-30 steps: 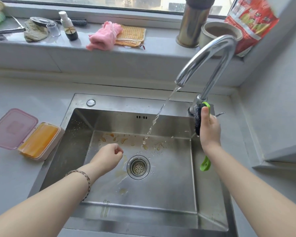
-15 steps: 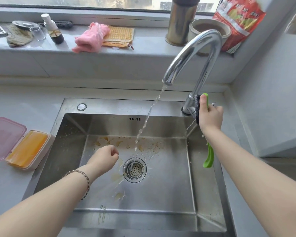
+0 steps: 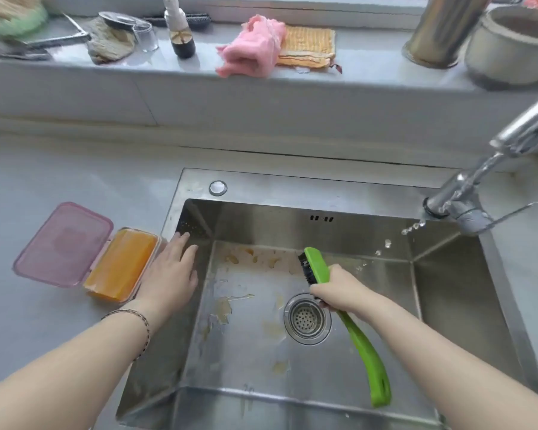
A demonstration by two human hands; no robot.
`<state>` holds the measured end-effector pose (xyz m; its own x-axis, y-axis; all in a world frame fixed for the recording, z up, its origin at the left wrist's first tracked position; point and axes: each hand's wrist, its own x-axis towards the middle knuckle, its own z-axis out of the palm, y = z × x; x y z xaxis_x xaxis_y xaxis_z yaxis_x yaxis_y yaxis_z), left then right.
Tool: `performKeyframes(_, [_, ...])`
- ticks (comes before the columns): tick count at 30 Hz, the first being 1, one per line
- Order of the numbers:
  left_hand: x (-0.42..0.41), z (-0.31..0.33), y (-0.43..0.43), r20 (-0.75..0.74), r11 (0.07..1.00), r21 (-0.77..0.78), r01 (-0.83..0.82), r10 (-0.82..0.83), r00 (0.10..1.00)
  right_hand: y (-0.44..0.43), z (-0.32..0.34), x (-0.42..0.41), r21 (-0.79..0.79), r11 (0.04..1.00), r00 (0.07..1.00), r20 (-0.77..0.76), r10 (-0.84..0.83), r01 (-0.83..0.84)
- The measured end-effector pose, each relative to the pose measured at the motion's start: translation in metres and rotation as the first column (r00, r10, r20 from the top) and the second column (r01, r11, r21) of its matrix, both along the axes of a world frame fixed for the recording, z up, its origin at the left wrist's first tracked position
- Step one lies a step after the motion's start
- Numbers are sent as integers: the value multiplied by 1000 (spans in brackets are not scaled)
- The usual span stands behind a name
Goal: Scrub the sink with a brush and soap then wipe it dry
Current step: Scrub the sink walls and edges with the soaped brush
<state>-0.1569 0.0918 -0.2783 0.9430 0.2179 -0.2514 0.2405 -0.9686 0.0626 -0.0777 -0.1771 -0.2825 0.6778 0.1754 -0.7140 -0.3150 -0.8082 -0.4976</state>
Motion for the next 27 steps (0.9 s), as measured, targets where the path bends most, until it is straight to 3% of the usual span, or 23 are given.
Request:
performKeyframes(4, [5, -15, 22, 96, 993, -31, 112, -109, 989, 57, -7, 5, 130, 987, 970, 237, 62, -95])
performKeyframes(6, [12, -20, 24, 176, 991, -82, 103, -87, 981, 77, -14, 13, 3, 978, 911, 363, 195, -210])
performKeyframes(8, [20, -25, 26, 244, 991, -108, 75, -46, 969, 95, -25, 22, -199, 926, 808, 454, 377, -320])
performKeyframes(12, [26, -38, 31, 313, 997, -52, 58, -39, 949, 134, -37, 34, -418, 801, 595, 536, 599, -429])
performKeyframes(15, [26, -42, 33, 345, 996, -67, 54, -28, 938, 141, -48, 45, -525, 785, 299, 730, 614, -330])
performKeyframes(17, [26, -43, 33, 370, 997, -63, 51, -24, 929, 146, -52, 53, -516, 824, 182, 809, 559, -234])
performKeyframes(21, [26, -46, 34, 358, 998, -31, 55, -41, 933, 140, -71, 60, -624, 755, 280, 701, 655, -202])
performKeyframes(23, [27, -45, 34, 358, 998, -43, 49, -31, 933, 126, -73, 54, -720, 641, 479, 479, 736, -266])
performKeyframes(24, [26, -46, 34, 358, 998, -50, 46, -25, 933, 118, -77, 53, -708, 648, 530, 448, 720, -282])
performKeyframes(26, [26, -46, 33, 349, 998, -56, 34, -12, 937, 120, -73, 60, -693, 649, 524, 444, 727, -314])
performKeyframes(27, [26, -46, 33, 342, 999, -47, 28, -10, 940, 129, -67, 63, -684, 655, 455, 495, 740, -322])
